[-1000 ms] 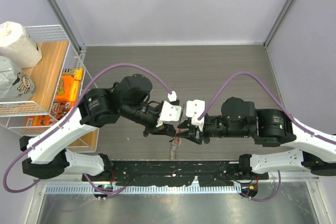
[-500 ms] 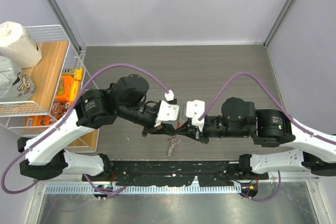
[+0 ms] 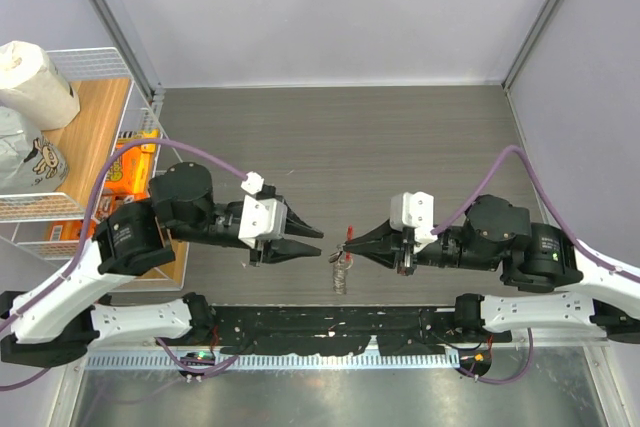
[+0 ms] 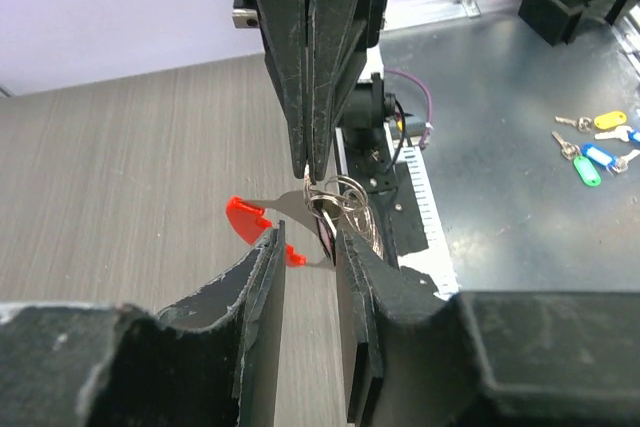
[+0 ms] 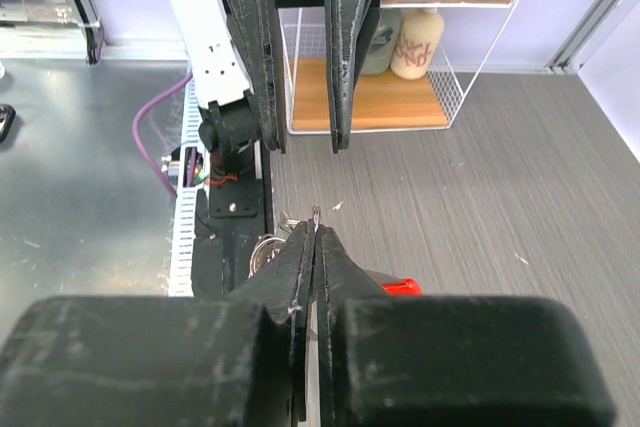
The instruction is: Put the keys on the keyring
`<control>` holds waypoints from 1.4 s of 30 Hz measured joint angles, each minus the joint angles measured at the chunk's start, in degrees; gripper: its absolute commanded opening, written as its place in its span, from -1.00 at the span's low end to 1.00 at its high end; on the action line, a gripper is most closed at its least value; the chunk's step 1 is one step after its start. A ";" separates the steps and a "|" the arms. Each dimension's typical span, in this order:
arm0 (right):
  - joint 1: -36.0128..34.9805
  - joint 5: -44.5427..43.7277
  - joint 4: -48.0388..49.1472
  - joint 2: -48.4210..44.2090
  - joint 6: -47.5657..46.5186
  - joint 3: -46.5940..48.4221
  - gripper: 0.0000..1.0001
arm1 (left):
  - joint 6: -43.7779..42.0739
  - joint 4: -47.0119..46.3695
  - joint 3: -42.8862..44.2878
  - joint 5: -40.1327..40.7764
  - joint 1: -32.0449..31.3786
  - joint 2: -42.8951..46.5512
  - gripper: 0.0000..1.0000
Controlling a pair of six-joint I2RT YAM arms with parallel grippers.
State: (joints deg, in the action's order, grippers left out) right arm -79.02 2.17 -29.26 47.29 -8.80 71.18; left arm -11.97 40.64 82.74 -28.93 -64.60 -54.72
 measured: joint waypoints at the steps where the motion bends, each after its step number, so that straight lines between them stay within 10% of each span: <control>1: -0.02 -0.04 1.22 -0.48 0.07 -0.63 -0.89 | 0.61 -1.60 -0.85 0.28 0.00 0.68 -0.35; 17: -0.04 -0.13 13.46 -3.54 0.61 -5.29 -0.89 | 5.75 -11.17 -2.67 1.92 0.00 -0.61 -0.92; 42: -0.04 -0.81 15.54 -3.76 0.57 -5.33 -0.89 | 6.01 -11.39 -3.19 3.45 0.00 2.80 -0.69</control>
State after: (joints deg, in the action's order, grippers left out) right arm -79.07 1.37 -13.72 43.53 -8.23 65.84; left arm -5.96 29.26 79.55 -25.47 -64.60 -51.92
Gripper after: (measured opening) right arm 0.063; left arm 0.156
